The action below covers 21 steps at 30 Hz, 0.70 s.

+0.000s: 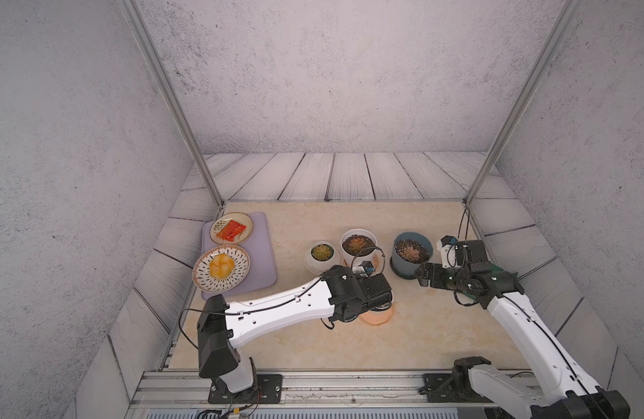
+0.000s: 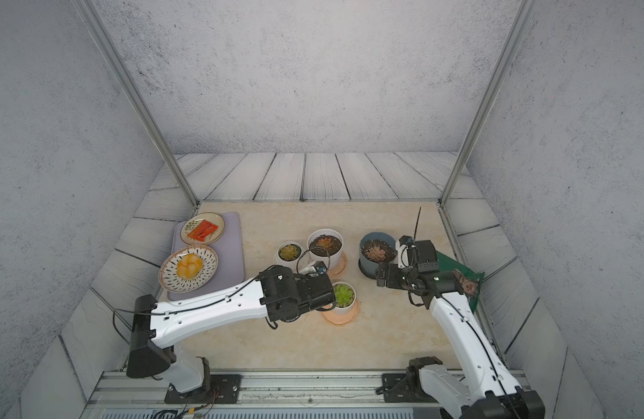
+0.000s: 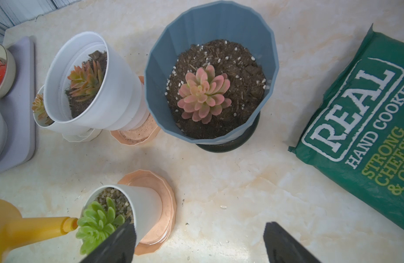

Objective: Water the succulent around the soil edge
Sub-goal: Water the soil of the potted plant with water.

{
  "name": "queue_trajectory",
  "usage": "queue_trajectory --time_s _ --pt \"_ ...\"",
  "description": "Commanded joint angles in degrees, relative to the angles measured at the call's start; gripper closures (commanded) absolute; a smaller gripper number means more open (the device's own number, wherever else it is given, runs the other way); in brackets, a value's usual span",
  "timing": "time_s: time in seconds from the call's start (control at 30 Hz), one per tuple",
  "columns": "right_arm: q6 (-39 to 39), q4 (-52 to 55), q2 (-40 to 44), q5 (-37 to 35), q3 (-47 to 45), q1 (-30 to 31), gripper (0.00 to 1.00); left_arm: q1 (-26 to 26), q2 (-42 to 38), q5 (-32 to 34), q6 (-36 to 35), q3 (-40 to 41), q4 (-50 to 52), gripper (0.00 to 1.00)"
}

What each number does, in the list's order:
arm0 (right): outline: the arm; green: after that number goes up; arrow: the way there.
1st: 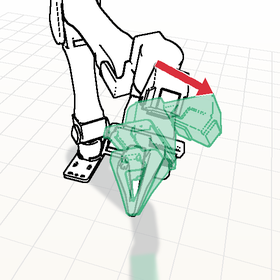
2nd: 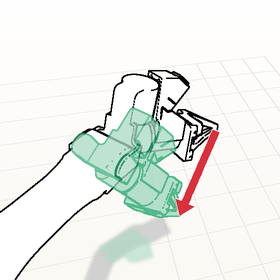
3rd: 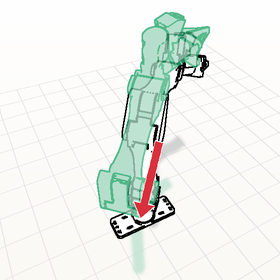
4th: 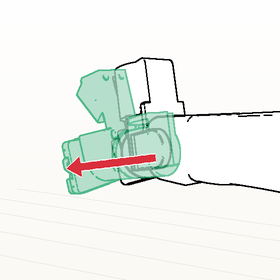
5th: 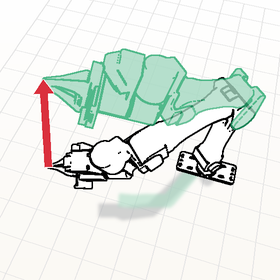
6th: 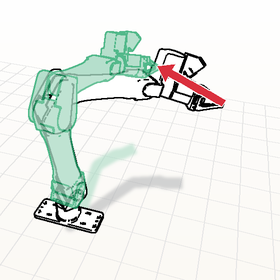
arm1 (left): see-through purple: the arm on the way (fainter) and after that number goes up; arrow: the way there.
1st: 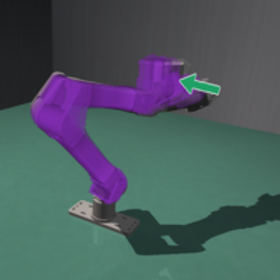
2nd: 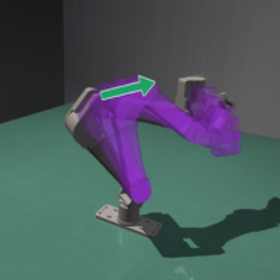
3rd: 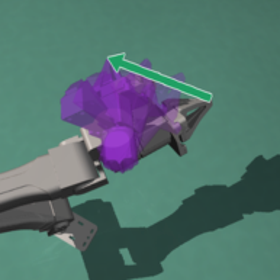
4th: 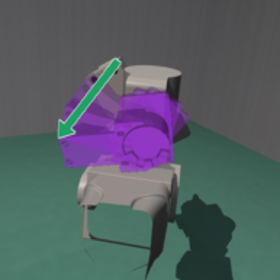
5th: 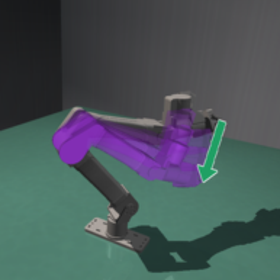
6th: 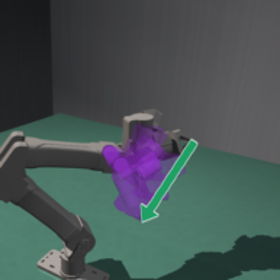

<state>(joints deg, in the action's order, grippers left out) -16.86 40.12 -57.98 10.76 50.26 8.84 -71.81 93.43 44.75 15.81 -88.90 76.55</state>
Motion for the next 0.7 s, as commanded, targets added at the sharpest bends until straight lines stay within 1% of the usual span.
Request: queue_trajectory --time_s 0.0,0.43,0.67 --pt "0.6 0.8 -0.2 -0.8 1.3 0.2 0.07 -0.4 0.4 1.3 0.2 -1.6 1.6 1.0" --pt "0.7 0.9 -0.3 -1.0 1.4 0.3 0.07 -1.8 0.1 -0.6 -1.0 -2.8 1.5 1.0" --pt "0.7 0.8 -0.4 -1.2 1.4 0.3 0.07 -2.9 0.8 -0.9 -1.0 -4.6 3.2 1.0"
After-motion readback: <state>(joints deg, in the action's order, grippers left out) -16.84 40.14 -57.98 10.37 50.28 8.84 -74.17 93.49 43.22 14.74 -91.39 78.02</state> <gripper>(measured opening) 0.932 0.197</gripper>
